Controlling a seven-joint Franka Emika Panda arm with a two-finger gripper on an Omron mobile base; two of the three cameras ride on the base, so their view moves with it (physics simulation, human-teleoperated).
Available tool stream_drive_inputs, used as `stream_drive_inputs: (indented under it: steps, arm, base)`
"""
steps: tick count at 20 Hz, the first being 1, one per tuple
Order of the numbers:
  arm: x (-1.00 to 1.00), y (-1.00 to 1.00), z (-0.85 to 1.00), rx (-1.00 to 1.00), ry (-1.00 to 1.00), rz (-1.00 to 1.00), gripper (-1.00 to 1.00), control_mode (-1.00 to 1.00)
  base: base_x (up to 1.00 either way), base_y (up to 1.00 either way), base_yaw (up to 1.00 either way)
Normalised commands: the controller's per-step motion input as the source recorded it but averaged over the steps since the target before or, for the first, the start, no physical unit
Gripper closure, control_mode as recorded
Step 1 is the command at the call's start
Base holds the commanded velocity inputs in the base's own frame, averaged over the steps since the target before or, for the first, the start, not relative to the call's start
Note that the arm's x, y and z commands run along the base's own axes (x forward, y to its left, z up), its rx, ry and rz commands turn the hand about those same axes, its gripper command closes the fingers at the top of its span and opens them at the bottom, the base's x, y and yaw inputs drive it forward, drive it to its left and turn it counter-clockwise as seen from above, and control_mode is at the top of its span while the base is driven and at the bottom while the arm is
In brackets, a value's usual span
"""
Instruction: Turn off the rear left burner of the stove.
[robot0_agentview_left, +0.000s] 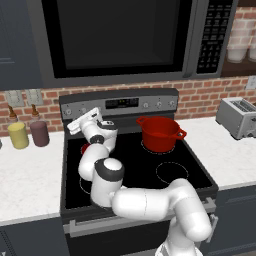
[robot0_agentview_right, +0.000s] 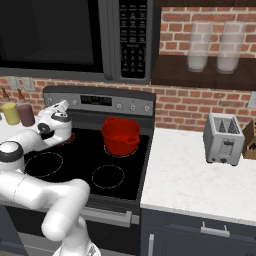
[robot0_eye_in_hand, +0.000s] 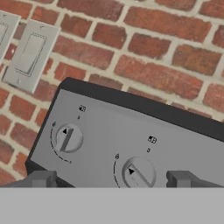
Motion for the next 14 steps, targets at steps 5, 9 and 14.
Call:
stream_drive_inputs:
  steps: [5,9,14]
  arm:
    - [0.02,-0.48,-0.02,0.0,0.0,0.08,-1.0,-1.0]
    - [0.14,-0.26,0.0,0.0,0.0,0.03,-1.0,-1.0]
    - [0.3,-0.05,0.0,0.0,0.0,0.02,-1.0,-1.0]
  base:
    - [0.0,0.0,0.0]
    - [0.0,0.0,0.0]
    - [0.0,0.0,0.0]
